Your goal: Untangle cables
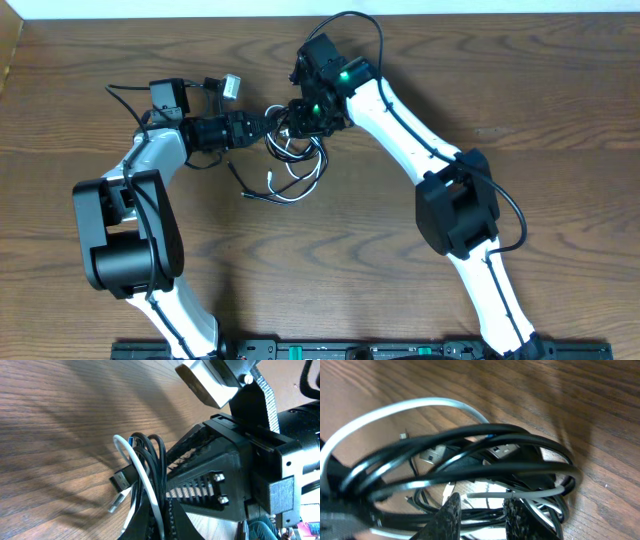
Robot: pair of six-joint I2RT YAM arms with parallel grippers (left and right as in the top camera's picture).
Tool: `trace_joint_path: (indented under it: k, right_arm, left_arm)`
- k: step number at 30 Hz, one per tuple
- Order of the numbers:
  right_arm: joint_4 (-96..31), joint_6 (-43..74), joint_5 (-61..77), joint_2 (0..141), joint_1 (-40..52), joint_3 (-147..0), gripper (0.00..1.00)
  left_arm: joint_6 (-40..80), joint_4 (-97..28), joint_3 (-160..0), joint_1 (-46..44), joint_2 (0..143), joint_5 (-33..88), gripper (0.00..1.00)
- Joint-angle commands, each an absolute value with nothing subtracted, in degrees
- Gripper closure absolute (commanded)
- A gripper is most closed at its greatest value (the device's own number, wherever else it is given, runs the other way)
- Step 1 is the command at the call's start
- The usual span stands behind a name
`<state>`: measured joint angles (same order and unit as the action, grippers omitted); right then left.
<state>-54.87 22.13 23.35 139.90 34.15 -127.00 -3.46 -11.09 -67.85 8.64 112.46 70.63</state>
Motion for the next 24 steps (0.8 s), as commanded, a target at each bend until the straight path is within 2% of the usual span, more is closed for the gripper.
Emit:
trace_joint_path:
  k: [1,7,12,14,16,21,24]
  right_arm:
    - [-54.6,26.2,18.9,139.9,34.8,-126.7,0.76]
    - [-53.1,30.3,18.3,139.9,35.0,-125.8,0.77]
    - [-49.0,35.7,18.3,139.9,35.0,-122.1,0.71]
    - [-47.7,36.9,18.4,139.9,35.0,-120.4,0.77]
    - [-46.7,36.8,18.9,139.9,34.9,-119.9,0.97]
    - [-44.2,35.7,19.8,139.9,34.2,-119.9,0.99]
    - [-42.1,29.8,27.7,139.9,33.3,-119.9,0.99]
  left_arm:
    - [-4.7,-11.0,-68.8,7.5,111.0,72.9,0.92]
    - [-4.7,-11.0,-68.8,7.5,111.0,72.9,0.92]
    - [-4.7,-11.0,-68.8,7.5,111.0,72.8,0.92]
    - [-4.7,-10.9,-68.8,7.5,111.0,72.7,0.92]
    - [-4.7,-10.7,-68.8,7.5,111.0,72.0,0.92]
    - [-4.7,-10.8,-68.8,7.5,111.0,70.9,0.92]
    - [-4.4,-10.8,-68.8,7.5,111.0,69.6,0.92]
